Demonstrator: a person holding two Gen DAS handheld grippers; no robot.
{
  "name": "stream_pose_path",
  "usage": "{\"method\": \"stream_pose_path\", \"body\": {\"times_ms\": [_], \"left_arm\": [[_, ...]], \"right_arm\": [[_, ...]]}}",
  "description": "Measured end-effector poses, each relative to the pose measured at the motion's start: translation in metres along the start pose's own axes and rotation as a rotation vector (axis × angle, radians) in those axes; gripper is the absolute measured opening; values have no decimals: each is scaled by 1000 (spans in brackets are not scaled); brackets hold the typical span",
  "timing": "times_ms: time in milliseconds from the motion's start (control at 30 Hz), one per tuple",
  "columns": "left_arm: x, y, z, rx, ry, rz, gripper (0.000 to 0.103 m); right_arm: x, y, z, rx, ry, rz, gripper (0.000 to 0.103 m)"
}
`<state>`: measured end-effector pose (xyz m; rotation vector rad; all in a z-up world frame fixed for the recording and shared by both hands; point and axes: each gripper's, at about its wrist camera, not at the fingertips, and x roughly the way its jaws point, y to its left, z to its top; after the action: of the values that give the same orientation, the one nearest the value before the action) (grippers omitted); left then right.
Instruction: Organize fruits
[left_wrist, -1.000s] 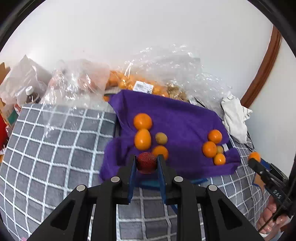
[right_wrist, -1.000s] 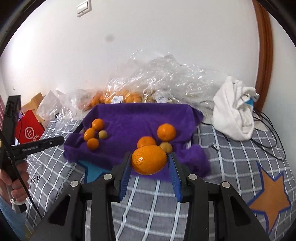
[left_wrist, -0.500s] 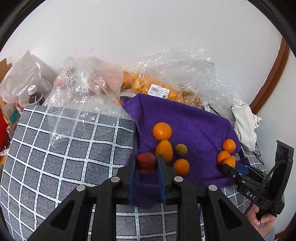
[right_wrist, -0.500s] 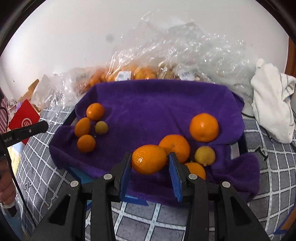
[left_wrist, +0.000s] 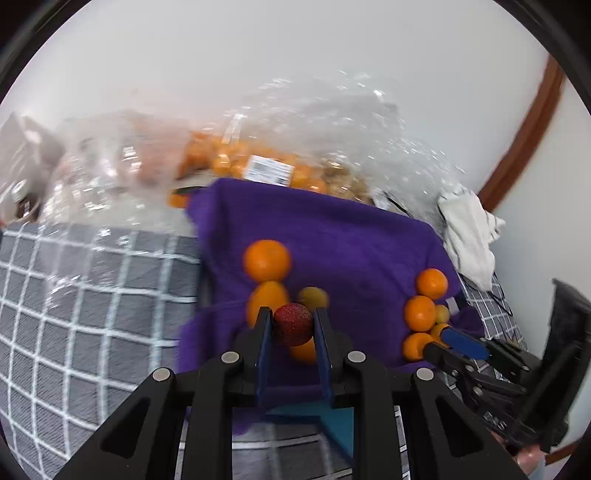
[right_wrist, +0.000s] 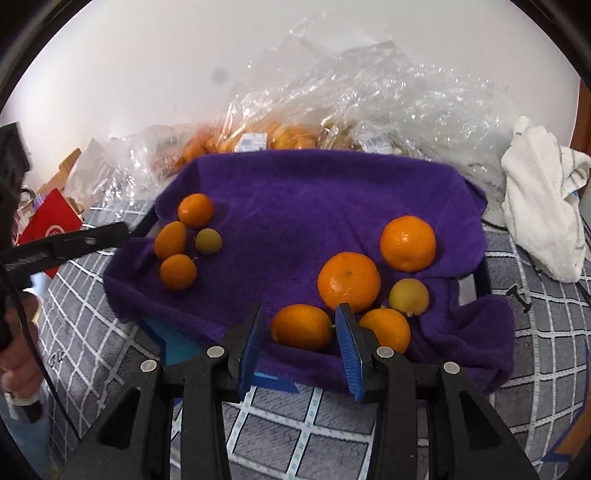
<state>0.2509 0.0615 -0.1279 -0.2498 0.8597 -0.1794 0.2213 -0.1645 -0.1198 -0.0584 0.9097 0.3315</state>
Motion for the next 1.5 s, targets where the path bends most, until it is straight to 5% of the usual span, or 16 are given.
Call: {"method": "stream_pose_path", "body": {"times_ms": [200,333,800,1500], "left_arm": [[23,-38,5,60,33,-26,21],[41,-61,2,152,44,82,21],[59,-66,-11,179,116,126,21],[-107,-81,-62,137,-107,91,58]], "right_arm": [[-45,-8,-10,-42,-76,-66,40],[-70,-25,-21,-24,-98,-115,40],[-90,-59,-42,129,-74,-171,40],[-194,-10,-43,172,-208,-216,55]]}}
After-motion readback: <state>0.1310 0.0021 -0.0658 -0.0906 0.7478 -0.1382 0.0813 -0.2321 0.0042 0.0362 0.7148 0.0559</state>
